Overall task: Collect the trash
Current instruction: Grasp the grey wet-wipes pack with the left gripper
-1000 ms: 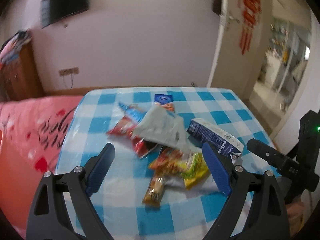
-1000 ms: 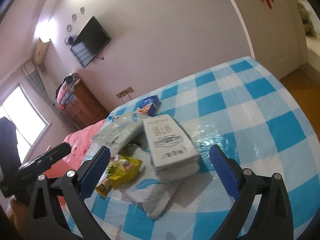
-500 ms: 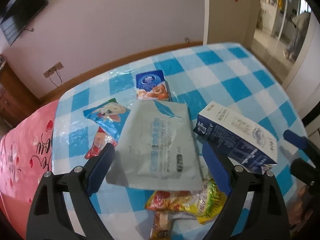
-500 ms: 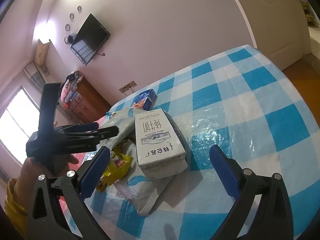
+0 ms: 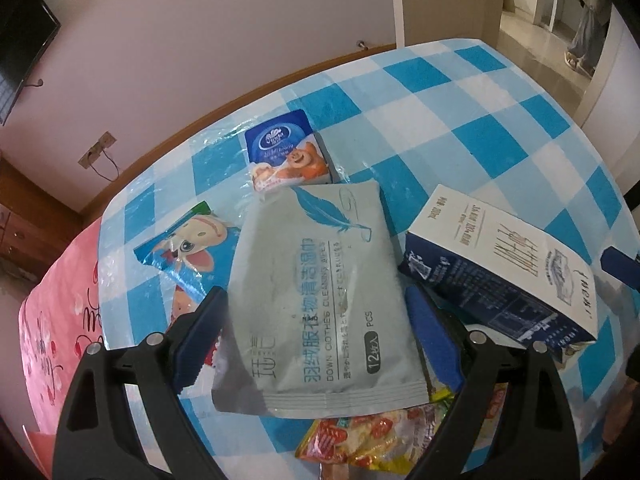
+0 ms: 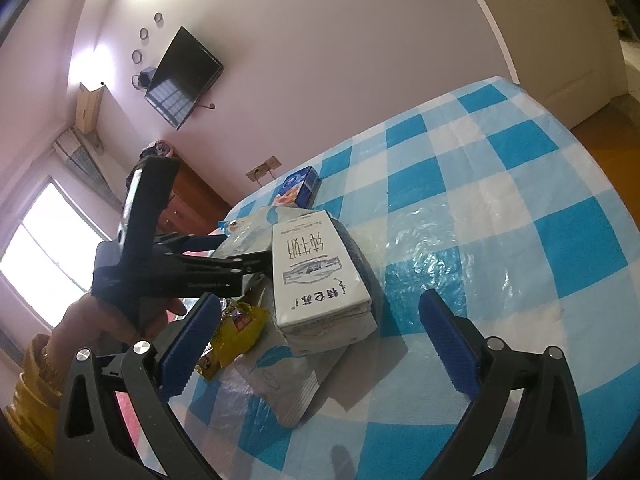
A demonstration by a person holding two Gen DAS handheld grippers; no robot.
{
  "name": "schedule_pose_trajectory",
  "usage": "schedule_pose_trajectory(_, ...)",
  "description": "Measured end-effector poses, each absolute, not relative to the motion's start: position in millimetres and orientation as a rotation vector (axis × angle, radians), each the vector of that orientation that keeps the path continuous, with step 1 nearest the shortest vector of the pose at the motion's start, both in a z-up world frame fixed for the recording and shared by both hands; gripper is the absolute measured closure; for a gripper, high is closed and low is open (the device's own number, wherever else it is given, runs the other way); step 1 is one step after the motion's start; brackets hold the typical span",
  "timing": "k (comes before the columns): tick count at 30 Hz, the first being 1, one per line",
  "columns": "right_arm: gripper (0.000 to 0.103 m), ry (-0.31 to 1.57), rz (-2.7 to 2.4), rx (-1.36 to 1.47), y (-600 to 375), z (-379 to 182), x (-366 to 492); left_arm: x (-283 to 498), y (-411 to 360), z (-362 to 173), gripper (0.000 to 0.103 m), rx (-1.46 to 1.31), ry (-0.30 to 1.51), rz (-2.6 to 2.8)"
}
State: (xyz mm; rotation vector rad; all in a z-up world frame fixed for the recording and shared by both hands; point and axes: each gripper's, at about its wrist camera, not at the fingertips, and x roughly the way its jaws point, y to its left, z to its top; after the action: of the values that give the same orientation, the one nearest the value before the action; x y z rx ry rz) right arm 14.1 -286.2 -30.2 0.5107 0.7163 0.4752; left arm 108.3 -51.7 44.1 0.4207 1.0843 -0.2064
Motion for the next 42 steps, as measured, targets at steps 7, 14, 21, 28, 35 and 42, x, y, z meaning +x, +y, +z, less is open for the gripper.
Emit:
schedule_pose_trajectory(7,0.005,0.719,0.484,0.506,-284.5,-30.1,13.1,102.7,-53.8,42.1,0.028,0.401,1.059,-0.202)
schedule_pose_trajectory(14,0.005,0.73,0.477,0.472,-278.7,-31.5,14.2,86.0,-44.5,50.2,0.033,0.323,1.018,-0.199)
schedule_pose_trajectory(21,0.005,0.753,0.459,0.437,-272.8,-37.9,18.3,50.7,-21.0,68.5,0.034,0.22,0.956,-0.21)
schedule_pose_trajectory(28,0.005,0.744,0.429,0.381,-263.4,-36.1,26.8,13.6,7.4,81.1,0.034,0.1,0.899,-0.208)
schedule_pose_trajectory(35,0.005,0.754,0.393,0.394,-263.6,-37.8,42.6,-22.0,29.3,83.9,0.034,0.023,0.862,-0.206)
schedule_pose_trajectory(42,0.022,0.768,0.373,0.342,-253.1,-38.8,48.0,-47.5,45.0,79.8,0.034,-0.02,0.854,-0.201)
